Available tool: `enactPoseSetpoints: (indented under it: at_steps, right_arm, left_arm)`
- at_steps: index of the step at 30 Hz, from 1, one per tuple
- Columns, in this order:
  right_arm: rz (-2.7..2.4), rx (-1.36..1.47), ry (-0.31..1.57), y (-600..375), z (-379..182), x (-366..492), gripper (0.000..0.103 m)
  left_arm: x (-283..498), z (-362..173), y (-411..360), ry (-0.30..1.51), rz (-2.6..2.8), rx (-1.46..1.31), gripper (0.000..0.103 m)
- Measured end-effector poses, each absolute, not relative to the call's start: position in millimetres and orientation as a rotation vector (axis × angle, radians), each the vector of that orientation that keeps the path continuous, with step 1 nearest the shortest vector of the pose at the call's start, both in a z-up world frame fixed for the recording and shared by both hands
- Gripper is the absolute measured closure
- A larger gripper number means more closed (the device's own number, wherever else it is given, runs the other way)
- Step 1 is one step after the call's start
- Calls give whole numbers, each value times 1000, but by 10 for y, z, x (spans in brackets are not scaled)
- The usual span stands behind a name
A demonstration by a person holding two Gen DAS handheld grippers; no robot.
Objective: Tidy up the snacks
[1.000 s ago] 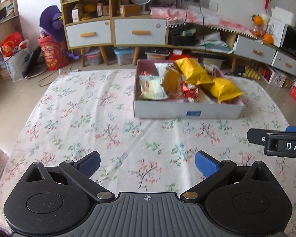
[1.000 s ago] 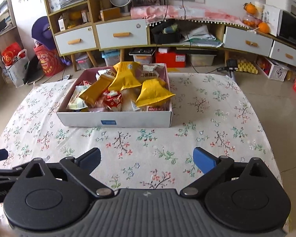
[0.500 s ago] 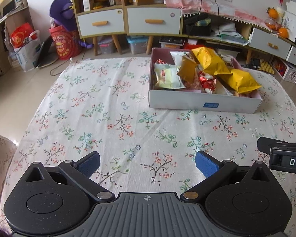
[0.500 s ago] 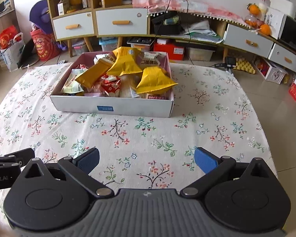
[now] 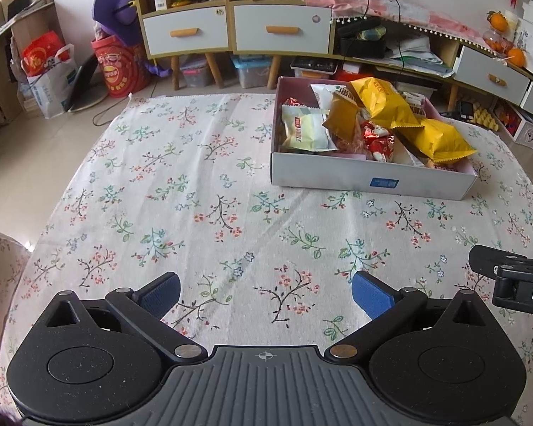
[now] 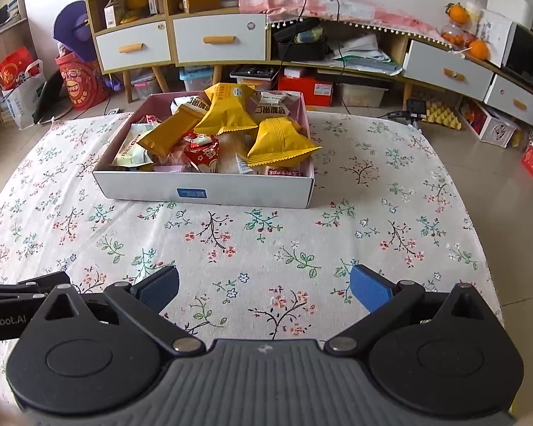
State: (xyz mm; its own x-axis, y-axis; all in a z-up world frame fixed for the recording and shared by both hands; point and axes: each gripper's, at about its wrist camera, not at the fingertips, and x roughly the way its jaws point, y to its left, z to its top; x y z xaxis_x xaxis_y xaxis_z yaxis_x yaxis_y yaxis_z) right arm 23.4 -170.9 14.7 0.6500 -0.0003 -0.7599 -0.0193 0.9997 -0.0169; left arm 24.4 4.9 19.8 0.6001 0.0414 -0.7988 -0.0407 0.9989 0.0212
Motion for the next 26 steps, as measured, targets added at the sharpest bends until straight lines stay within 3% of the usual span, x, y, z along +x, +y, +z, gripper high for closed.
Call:
enactPoseSetpoints:
  at_steps: [26]
  right_arm:
    - [12, -35, 868, -1709, 135, 238, 0]
  left_arm:
    - [227, 190, 10, 913, 45, 36, 0]
